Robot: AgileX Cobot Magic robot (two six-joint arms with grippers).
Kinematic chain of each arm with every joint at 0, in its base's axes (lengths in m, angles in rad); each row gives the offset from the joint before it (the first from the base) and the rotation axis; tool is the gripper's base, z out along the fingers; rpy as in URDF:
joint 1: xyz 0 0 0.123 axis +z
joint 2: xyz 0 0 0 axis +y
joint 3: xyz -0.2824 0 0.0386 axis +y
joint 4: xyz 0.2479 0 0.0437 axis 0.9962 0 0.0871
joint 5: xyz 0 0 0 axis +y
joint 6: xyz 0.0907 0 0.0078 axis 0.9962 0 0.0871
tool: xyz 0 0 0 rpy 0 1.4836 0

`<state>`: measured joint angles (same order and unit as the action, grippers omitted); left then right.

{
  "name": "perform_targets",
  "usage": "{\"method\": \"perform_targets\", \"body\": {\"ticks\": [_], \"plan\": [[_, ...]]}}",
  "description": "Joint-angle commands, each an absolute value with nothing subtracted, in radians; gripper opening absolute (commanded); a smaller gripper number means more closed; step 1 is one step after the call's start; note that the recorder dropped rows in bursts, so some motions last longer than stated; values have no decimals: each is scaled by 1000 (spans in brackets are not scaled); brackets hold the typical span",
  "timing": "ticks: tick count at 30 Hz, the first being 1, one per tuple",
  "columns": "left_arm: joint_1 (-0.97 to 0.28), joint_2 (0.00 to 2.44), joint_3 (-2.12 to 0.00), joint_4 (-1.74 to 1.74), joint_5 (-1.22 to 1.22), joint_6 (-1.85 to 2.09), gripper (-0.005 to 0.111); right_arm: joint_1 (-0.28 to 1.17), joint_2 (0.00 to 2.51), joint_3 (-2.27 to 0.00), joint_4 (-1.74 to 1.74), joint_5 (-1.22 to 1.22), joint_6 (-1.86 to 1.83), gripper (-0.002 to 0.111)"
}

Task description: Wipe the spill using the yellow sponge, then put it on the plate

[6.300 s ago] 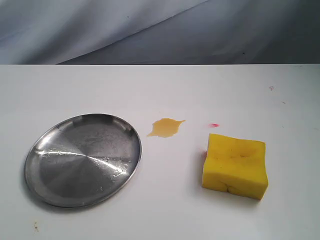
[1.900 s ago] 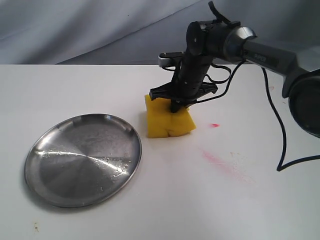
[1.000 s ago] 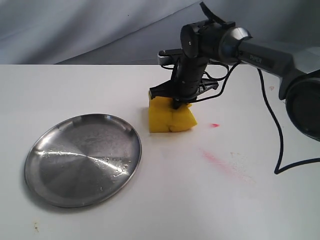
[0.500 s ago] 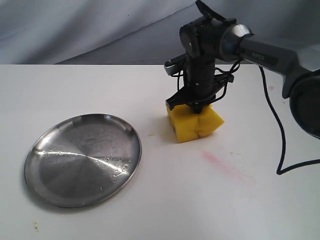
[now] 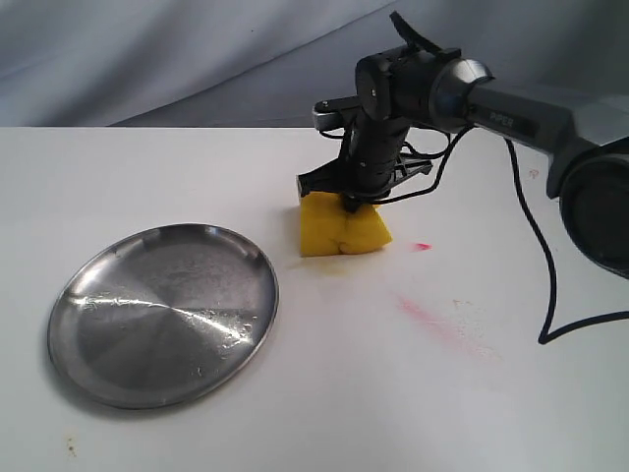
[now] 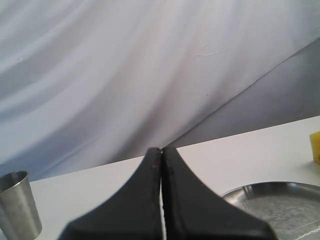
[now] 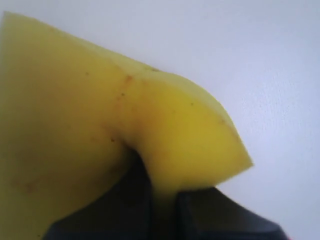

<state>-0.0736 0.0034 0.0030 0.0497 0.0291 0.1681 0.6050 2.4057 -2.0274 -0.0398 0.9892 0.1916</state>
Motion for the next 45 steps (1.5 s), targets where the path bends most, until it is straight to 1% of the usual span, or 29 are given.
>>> {"method": "perform_targets", "body": {"ticks": [1,5,7,9,11,14,18,21,23,27,30,34,37,40,45], "plan": [[-69,0,0,42,23,159,0,625,2414,-2021,0,1086,81,0],[-69,0,0,42,23,159,0,657,2414,-2021,-18,1217,-7,0],[-69,0,0,42,23,159,0,675,2414,-2021,-54,1221,-21,0],[-69,0,0,42,23,159,0,699,2384,-1975,-75,1221,-21,0],[-69,0,0,42,23,159,0,721,2305,-1818,-80,1205,-15,0],[-69,0,0,42,23,159,0,721,2212,-1637,-78,1112,-7,0],[-69,0,0,42,23,159,0,684,2088,-1422,-140,1003,41,0],[-69,0,0,42,23,159,0,631,2039,-1342,-169,953,81,0],[-69,0,0,42,23,159,0,587,2035,-1340,-172,953,99,0],[-69,0,0,42,23,159,0,524,2041,-1392,-172,900,152,0],[-69,0,0,42,23,159,0,509,2093,-1503,-170,922,164,0],[-69,0,0,42,23,159,0,512,2213,-1704,-168,1015,164,0],[-69,0,0,42,23,159,0,526,2326,-1896,-117,1105,160,0],[-69,0,0,42,23,159,0,540,2419,-2041,-46,1161,128,0],[-69,0,0,42,23,159,0,585,2493,-2188,43,1195,105,0]]}}
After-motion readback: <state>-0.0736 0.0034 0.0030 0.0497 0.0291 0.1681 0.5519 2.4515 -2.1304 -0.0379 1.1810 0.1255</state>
